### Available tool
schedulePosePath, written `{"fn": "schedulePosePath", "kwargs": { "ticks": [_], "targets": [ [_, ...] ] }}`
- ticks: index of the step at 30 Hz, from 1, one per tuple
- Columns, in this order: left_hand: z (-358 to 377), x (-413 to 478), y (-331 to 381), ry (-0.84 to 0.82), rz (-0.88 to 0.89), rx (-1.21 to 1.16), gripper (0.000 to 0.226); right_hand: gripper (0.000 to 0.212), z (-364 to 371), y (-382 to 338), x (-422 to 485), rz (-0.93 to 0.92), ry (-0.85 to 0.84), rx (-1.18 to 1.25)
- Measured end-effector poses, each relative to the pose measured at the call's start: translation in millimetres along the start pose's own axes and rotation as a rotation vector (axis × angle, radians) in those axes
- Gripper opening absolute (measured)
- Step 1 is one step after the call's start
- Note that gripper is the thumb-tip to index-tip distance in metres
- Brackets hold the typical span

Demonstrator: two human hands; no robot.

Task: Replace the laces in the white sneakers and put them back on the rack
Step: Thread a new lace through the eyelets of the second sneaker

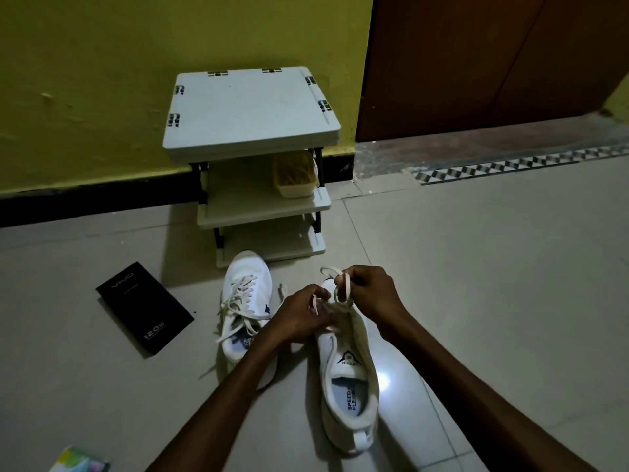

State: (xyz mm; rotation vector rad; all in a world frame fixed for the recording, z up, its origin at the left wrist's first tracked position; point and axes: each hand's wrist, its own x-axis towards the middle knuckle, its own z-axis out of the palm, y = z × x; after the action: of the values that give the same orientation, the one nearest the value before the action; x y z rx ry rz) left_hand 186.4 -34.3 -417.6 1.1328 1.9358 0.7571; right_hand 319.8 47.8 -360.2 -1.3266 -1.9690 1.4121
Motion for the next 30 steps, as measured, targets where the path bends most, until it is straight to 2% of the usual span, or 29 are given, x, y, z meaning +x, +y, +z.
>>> {"fn": "schedulePosePath", "kwargs": {
  "ticks": [3,6,11,15,19,21,23,26,28,30],
  "targets": [
    [2.0,1.5,5.4,0.006,0.019,-0.017,0.044,0.014,-2.6,-1.7,1.4,0.072,-0.019,0.086],
    [8.9,0.7,12.1,-0.004,0.016,0.030,0.052,0.014,-7.7,-7.7,-1.2,0.063,-0.021,0.103],
    [14.5,0.2,8.9,0.042,-0.079,0.100,0.072,0.012,-31.0,-45.6,-2.4,-0.062,0.036,0.236],
    [12.1,-2.7,5.8,0.083,-0.113,0.115,0.067,0.015,-40.5,-73.8,1.3,-0.191,0.050,0.240],
    [8.9,-6.0,6.3,0.164,-0.065,0.191,0.043,0.016,-35.1,-53.6,6.6,-0.197,0.126,0.049],
    [7.1,-8.0,5.5,0.169,-0.066,0.196,0.024,0.014,-35.8,-33.3,10.4,-0.213,0.154,-0.207],
    [3.3,-9.4,5.2,0.161,-0.075,0.201,0.006,0.011,-34.9,-15.5,9.9,-0.166,0.102,-0.521],
    [-5.4,-8.7,4.1,0.055,-0.069,0.308,0.020,0.014,-24.6,7.3,4.6,-0.046,-0.095,-0.778],
    [-11.7,-9.5,6.4,-0.030,-0.098,0.473,0.010,0.021,-15.9,14.1,-1.0,-0.023,-0.176,-0.758],
    [-12.5,-12.1,8.6,-0.069,-0.118,0.665,0.024,0.032,-6.3,18.7,-6.0,-0.051,-0.214,-0.746]
  ]
}}
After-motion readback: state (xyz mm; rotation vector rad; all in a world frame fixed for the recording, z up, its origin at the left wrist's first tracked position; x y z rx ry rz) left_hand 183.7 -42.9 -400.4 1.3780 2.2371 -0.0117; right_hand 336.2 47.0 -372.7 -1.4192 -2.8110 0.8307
